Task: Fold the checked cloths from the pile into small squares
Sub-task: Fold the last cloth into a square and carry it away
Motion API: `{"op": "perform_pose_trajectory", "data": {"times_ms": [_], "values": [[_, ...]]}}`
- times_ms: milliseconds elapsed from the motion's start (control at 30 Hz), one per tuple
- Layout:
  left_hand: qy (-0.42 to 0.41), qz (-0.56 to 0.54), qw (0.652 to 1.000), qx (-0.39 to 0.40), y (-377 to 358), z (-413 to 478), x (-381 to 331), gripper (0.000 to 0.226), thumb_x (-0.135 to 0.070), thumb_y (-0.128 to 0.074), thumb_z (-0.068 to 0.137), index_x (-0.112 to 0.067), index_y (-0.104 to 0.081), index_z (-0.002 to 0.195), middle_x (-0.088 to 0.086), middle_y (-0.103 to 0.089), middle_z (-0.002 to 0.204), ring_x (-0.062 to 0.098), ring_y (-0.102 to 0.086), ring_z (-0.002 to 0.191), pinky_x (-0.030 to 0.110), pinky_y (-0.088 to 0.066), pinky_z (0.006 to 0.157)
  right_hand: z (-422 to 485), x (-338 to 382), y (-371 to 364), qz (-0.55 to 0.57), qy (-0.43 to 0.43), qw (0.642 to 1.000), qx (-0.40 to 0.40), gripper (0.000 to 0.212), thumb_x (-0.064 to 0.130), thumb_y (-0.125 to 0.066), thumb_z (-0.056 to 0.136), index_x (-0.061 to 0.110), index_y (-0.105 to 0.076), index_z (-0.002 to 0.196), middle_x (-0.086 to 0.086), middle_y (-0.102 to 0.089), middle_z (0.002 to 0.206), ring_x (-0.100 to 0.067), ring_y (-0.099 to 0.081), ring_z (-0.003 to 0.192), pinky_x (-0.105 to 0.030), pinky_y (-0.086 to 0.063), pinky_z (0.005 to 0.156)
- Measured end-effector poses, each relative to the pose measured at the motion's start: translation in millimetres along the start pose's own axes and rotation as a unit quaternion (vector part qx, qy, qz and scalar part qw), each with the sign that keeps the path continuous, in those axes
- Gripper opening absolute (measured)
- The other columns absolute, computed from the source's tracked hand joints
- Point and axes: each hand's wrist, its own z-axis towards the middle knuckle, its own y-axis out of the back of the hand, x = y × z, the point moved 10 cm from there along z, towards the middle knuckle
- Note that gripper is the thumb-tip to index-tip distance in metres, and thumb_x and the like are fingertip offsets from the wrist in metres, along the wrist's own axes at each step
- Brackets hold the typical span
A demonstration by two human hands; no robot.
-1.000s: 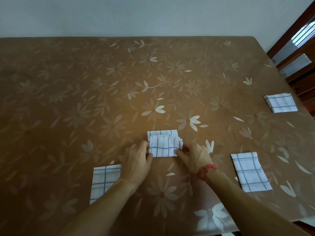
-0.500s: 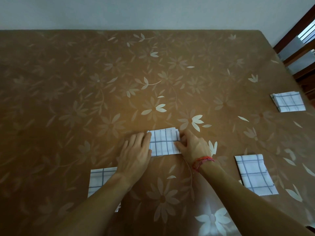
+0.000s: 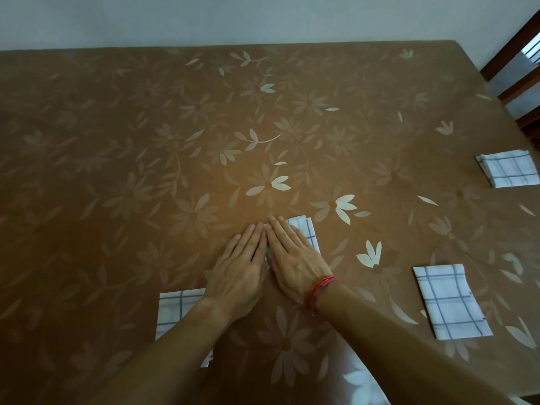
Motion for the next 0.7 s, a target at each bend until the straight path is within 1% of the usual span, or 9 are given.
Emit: {"op": "perform_pose_trajectory", "data": {"times_ms": [33,167,267,367,433,567,700], "values": [[0.001,0.007,1.000,0.003,-3.4,-0.8,0.4,0.055,-0.027,-0.019,0.102,-0.002,-0.029,0.149,0.012,-0.025,0.158,0.020,-0.017,0.148,0.040,-0.019,0.115,-0.7,3.3,2.1,-0.012,0.003,1.000,-0.009,0.061,0.032,-0.003,0.103,0.001,-0.034,0.145,-0.016,-0.028,0.154,-0.027,-0.023,0.144,-0.042,-0.024,0.116],[-0.001,0.011,1.000,0.010,-4.2,0.4,-0.8,0.054,-0.025,-0.020,0.101,0.000,-0.027,0.149,0.013,-0.023,0.158,0.021,-0.015,0.148,0.040,-0.018,0.116,2.1,4.0,-6.2,-0.022,0.015,1.000,0.010,0.059,0.029,-0.006,0.102,0.000,-0.031,0.146,-0.016,-0.026,0.155,-0.027,-0.020,0.146,-0.043,-0.025,0.117],[0.002,0.014,1.000,0.010,-5.3,0.2,1.5,0.055,-0.025,-0.020,0.102,-0.001,-0.023,0.151,0.013,-0.018,0.160,0.021,-0.011,0.149,0.040,-0.017,0.117,2.0,1.5,-10.6,-0.039,0.018,0.999,0.020,0.062,0.032,-0.002,0.102,0.000,-0.028,0.148,-0.016,-0.021,0.157,-0.027,-0.016,0.147,-0.043,-0.022,0.118],[-0.001,0.017,1.000,0.019,-4.9,-0.6,0.5,0.055,-0.026,-0.018,0.101,-0.001,-0.025,0.150,0.015,-0.020,0.159,0.023,-0.014,0.148,0.043,-0.023,0.118,1.4,-4.6,-11.2,-0.045,0.015,0.998,0.041,0.067,0.040,0.001,0.101,0.001,-0.025,0.149,-0.015,-0.019,0.158,-0.026,-0.014,0.147,-0.044,-0.022,0.118],[-0.003,0.018,0.999,0.029,-5.7,-1.0,0.5,0.055,-0.025,-0.021,0.101,0.001,-0.028,0.149,0.017,-0.023,0.158,0.025,-0.018,0.148,0.044,-0.028,0.117,-1.9,-11.1,-9.2,-0.046,0.012,0.998,0.045,0.068,0.042,0.001,0.100,0.001,-0.022,0.149,-0.014,-0.017,0.158,-0.025,-0.013,0.147,-0.043,-0.022,0.118],[0.000,0.023,0.999,0.035,-3.6,0.3,0.0,0.054,-0.024,-0.029,0.100,0.000,-0.030,0.148,0.017,-0.024,0.157,0.026,-0.019,0.147,0.043,-0.026,0.117,-16.1,-37.0,-1.9,-0.067,0.003,0.996,0.056,0.064,0.042,-0.003,0.101,0.003,-0.010,0.152,-0.011,-0.005,0.160,-0.022,-0.002,0.148,-0.041,-0.013,0.120],[0.011,0.022,0.999,0.046,-2.7,1.2,-0.2,0.055,-0.024,-0.031,0.099,0.000,-0.031,0.148,0.017,-0.025,0.157,0.026,-0.020,0.147,0.042,-0.025,0.117,-21.8,-51.2,1.2,-0.080,-0.010,0.994,0.077,0.064,0.043,-0.006,0.101,0.005,-0.004,0.152,-0.010,-0.001,0.160,-0.022,0.000,0.148,-0.040,-0.009,0.120]]}}
